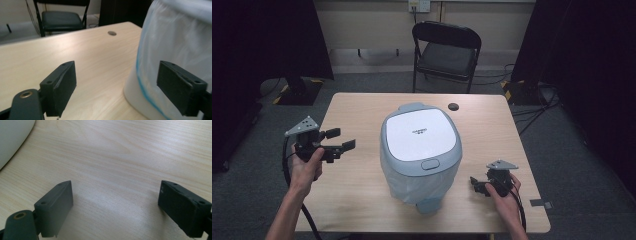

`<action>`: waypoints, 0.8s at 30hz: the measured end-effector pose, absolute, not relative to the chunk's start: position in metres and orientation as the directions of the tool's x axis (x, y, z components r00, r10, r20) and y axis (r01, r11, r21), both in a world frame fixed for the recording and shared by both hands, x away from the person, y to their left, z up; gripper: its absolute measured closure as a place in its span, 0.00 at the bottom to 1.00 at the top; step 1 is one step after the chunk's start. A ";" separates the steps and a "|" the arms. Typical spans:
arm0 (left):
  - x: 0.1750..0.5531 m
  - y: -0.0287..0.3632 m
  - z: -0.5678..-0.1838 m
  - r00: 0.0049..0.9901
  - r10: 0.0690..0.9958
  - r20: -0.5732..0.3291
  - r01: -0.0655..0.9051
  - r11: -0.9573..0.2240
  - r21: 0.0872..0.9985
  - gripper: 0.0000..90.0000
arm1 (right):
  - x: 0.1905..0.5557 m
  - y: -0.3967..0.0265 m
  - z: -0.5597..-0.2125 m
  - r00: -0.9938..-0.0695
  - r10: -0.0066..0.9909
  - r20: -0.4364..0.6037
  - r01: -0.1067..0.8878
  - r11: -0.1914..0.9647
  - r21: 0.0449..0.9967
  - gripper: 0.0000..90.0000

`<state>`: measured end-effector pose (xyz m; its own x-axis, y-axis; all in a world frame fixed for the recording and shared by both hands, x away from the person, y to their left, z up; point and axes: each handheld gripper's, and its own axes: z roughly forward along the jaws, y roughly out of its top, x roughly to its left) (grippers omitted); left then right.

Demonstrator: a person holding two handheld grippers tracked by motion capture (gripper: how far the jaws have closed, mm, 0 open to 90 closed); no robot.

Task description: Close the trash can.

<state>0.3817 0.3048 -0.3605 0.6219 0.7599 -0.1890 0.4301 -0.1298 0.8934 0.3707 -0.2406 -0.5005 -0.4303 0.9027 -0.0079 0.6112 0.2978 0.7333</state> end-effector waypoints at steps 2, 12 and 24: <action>0.381 0.308 -0.369 0.617 0.762 -0.198 0.448 -0.133 0.884 0.18 | 0.371 -0.241 -0.501 -0.430 0.903 -0.008 0.611 0.298 0.733 0.13; 0.373 0.317 -0.423 0.560 0.821 -0.111 0.537 -0.258 0.803 0.19 | 0.371 -0.241 -0.501 -0.430 0.903 -0.009 0.611 0.298 0.733 0.13; 0.366 0.316 -0.471 0.539 0.836 -0.102 0.612 -0.306 0.729 0.19 | 0.371 -0.241 -0.501 -0.430 0.903 -0.009 0.611 0.299 0.733 0.13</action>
